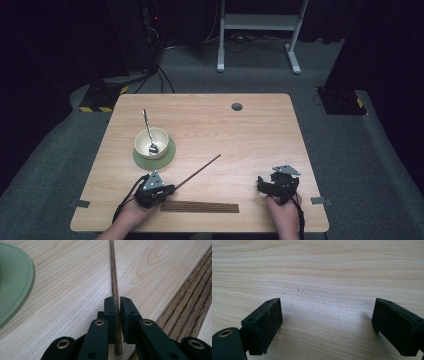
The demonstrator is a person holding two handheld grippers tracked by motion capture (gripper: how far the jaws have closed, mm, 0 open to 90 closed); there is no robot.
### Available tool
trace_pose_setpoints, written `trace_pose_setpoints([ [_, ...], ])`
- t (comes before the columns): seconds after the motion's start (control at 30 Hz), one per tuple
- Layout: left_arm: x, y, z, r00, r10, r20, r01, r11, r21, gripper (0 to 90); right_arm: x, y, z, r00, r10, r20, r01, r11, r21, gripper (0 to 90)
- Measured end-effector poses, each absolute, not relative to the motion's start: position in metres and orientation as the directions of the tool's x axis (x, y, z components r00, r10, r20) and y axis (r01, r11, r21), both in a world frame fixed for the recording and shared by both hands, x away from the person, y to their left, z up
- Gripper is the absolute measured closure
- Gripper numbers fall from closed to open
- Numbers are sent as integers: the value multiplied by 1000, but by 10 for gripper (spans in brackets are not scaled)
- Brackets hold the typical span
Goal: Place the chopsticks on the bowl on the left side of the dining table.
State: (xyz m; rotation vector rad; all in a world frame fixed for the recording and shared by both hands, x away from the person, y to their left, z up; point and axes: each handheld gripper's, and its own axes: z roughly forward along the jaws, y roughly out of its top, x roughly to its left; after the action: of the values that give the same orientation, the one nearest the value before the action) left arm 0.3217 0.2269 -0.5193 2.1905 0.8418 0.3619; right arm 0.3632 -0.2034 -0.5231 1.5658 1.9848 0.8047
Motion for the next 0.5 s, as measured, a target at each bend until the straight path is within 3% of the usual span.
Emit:
trace_pose_setpoints([
  [0.5, 314, 242, -497, 720, 693, -25, 399, -384, 832, 839, 363, -203, -523, -229, 973, -15, 689, 173, 704, 93],
])
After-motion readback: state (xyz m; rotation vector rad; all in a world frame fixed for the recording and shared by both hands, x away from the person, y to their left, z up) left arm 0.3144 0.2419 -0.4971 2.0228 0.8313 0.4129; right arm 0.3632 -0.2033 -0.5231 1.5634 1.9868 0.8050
